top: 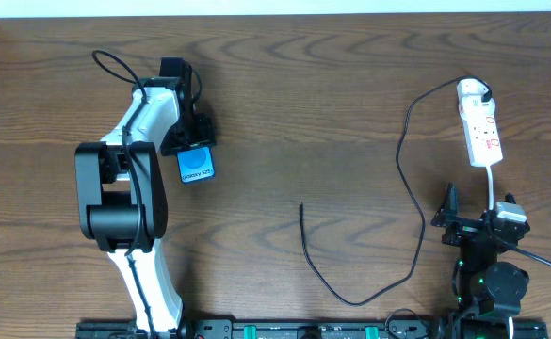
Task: Plug charger to phone and switch on socket
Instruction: 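Lift the phone with the left gripper and tilt it upright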
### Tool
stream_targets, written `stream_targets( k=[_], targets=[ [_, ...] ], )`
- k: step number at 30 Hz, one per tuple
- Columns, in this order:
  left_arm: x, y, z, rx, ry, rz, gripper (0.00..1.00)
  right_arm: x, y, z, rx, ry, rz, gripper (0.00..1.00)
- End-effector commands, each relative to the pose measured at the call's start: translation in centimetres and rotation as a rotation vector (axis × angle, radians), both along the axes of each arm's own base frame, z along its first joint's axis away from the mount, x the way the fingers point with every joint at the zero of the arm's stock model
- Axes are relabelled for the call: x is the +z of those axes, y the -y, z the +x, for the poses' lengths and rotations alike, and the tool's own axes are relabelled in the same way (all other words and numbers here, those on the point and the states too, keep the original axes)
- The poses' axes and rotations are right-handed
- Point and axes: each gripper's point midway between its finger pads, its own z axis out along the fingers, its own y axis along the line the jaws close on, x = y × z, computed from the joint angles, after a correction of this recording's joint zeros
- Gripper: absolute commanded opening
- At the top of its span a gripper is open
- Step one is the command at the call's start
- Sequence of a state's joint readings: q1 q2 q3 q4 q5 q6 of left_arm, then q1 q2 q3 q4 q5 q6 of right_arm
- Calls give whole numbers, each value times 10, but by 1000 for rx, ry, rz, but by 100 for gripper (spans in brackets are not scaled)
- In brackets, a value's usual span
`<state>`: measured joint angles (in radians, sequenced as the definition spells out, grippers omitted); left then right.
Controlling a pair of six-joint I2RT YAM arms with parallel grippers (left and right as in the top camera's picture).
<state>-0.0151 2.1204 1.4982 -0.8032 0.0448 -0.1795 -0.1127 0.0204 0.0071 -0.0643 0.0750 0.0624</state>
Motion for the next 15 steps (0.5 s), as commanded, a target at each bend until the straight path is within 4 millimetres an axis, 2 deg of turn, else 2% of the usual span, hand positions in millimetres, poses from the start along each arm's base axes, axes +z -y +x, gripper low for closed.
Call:
stream_targets(
  k=[1, 15],
  targets=[
    [2, -6, -9, -3, -18, 31, 7, -2, -2, 0, 11, -8, -14, 99],
    [14, -6, -9, -3, -21, 30, 7, -2, -2, 0, 11, -8, -14, 99]
  ],
)
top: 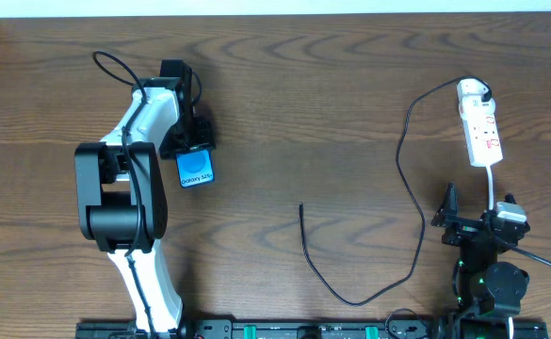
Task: Plug charger to phone and switch on socket
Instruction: 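Lift the phone with the left gripper and tilt it upright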
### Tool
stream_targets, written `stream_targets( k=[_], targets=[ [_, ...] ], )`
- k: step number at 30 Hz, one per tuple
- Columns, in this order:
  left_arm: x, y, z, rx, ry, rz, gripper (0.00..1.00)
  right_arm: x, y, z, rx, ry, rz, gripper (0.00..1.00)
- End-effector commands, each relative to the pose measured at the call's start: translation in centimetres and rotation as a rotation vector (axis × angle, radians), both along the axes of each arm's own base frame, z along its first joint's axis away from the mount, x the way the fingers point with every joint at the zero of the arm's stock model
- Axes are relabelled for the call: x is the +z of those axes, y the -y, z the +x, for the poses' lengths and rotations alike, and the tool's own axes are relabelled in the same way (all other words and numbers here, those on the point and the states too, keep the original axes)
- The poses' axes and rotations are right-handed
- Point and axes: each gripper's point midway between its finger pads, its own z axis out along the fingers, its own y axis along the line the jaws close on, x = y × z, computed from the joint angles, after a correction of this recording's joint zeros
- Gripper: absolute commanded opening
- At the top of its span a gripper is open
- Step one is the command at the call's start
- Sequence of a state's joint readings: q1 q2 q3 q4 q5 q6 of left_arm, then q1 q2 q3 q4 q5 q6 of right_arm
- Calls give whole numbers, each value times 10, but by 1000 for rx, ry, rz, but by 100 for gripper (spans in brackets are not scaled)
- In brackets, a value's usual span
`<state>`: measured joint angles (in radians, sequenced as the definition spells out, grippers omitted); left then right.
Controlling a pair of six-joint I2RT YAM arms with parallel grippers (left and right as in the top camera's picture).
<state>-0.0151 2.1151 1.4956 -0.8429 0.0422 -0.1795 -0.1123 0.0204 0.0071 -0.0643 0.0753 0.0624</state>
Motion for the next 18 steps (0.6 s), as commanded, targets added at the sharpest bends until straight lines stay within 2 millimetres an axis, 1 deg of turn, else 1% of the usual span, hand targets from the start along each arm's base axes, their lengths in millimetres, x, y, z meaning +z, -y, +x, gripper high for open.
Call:
stream_targets(
  k=[1, 6, 15, 18],
  targets=[
    [16, -5, 3, -4, 21, 27, 7, -2, -2, 0, 11, -8, -14, 99],
    [30, -5, 8, -3, 57, 26, 7, -2, -2, 0, 11, -8, -14, 99],
    [60, -5, 10, -2, 124, 21, 7, -2, -2, 0, 11, -8, -14, 99],
    [68, 5, 10, -7, 141, -40, 7, -2, -2, 0, 11, -8, -14, 99]
  ],
)
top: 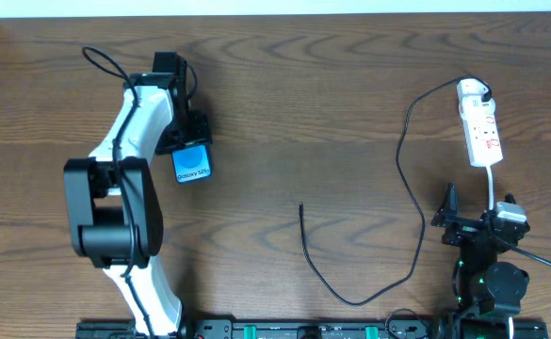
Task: Plug charger to phone and switch on socket
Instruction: 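Lift the phone with the left gripper and tilt it upright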
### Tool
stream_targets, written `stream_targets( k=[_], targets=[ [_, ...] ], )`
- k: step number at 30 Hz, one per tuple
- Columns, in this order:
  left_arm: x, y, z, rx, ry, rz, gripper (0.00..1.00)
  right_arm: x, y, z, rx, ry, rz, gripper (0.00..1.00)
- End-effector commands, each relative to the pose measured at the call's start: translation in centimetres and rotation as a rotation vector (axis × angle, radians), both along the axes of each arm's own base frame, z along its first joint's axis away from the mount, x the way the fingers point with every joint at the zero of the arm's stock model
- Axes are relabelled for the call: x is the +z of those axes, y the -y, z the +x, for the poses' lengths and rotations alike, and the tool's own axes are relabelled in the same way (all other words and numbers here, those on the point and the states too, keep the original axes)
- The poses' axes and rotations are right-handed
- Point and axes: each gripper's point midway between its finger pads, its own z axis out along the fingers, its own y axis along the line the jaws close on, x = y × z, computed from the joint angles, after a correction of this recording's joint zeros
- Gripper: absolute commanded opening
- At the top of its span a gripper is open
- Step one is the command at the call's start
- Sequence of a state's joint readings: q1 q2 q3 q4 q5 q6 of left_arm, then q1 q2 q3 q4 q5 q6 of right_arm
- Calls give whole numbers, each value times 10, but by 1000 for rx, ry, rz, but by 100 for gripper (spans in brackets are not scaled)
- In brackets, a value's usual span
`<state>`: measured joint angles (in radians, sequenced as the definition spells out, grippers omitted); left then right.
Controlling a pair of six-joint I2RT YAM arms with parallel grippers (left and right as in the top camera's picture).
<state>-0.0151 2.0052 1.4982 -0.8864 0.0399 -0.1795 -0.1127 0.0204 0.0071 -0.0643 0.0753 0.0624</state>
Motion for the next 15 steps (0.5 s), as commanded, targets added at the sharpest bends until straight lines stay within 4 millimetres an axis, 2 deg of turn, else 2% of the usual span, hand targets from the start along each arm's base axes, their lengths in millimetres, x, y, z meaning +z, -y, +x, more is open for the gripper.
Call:
stream_targets(
  k=[1, 7, 13, 15],
  targets=[
    [29, 12, 10, -13, 77, -75, 7, -2, -2, 0, 11, -8, -14, 99],
    [47, 64, 8, -43, 89, -386, 7, -2, -2, 0, 11, -8, -14, 99],
    [82, 118, 8, 12, 63, -774, 8, -2, -2, 0, 12, -8, -14, 99],
    [92, 128, 6, 52, 34, -862, 7, -2, -2, 0, 12, -8, -14, 99]
  ],
)
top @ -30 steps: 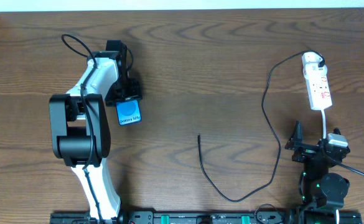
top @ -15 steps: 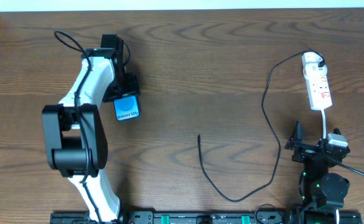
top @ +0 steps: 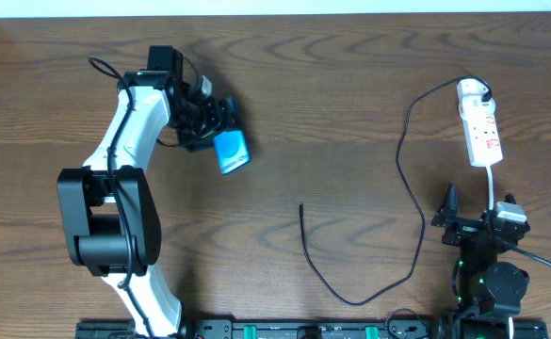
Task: Plug charger to phone and switch on socket
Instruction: 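Lift the phone with the left gripper and tilt it upright, then hold the phone raised in the left gripper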
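Observation:
A blue phone (top: pixel 231 151) with a light round sticker is held in my left gripper (top: pixel 215 137), which is shut on its upper end, at the left of the table's middle. The black charger cable (top: pixel 402 179) runs from the white power strip (top: pixel 479 135) at the far right in a long loop; its free plug end (top: pixel 301 207) lies on the wood in the middle, below and right of the phone. My right gripper (top: pixel 452 205) is parked near the front right edge; its jaw state does not show.
The brown wooden table (top: pixel 313 85) fills the view. The white strip's own lead runs down toward the right arm's base (top: pixel 487 282). A black rail (top: pixel 284 330) lines the front edge.
My left gripper has swung right with the phone, from about the left third of the table toward the middle. The phone now lies tilted, its lower end pointing down and right. The right arm has not moved.
The left gripper stood on the phone's upper end at the left of the table in the first two moments, barely shifting. Half a second ago the arm had leaned left with the phone a little higher. Now the phone is carried right, turned toward the cable's free end.

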### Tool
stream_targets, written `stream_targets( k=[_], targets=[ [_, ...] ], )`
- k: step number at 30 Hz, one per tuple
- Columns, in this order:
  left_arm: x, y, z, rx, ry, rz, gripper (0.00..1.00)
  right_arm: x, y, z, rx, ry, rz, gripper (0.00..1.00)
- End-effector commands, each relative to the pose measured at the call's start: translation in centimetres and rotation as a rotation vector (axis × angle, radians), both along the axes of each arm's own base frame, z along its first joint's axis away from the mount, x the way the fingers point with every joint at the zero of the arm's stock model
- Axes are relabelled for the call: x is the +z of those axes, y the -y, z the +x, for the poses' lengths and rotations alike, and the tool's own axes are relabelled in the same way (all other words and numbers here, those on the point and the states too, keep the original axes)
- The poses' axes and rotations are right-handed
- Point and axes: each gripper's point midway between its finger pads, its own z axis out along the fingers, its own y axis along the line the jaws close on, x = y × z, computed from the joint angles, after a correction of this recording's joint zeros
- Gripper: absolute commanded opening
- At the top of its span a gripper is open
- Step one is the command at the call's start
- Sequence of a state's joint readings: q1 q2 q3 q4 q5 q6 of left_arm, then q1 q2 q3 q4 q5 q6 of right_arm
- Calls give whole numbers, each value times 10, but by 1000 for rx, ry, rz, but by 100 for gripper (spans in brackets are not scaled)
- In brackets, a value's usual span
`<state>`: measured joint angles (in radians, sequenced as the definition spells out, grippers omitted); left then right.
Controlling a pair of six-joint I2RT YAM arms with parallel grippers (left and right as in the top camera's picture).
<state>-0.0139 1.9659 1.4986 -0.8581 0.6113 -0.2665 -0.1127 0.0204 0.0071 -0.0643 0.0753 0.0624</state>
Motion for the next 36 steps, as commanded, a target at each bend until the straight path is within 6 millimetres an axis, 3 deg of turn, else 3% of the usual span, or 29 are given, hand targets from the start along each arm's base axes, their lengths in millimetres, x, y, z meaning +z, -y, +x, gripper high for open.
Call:
stream_targets(
  k=[1, 8, 15, 22, 36],
  targets=[
    [55, 39, 1, 60, -43, -326, 7, -2, -2, 0, 12, -8, -14, 99],
    [97, 66, -9, 85, -181, -628, 7, -2, -2, 0, 12, -8, -14, 99],
    [132, 77, -17, 83, -300, -837, 7, -2, -2, 0, 12, -8, -14, 99],
    [135, 78, -18, 177, -454, -861, 7, -2, -2, 0, 11, -8, -14, 99],
    [136, 78, -18, 225, -528, -864, 7, -2, -2, 0, 12, -8, -14, 99]
  ],
)
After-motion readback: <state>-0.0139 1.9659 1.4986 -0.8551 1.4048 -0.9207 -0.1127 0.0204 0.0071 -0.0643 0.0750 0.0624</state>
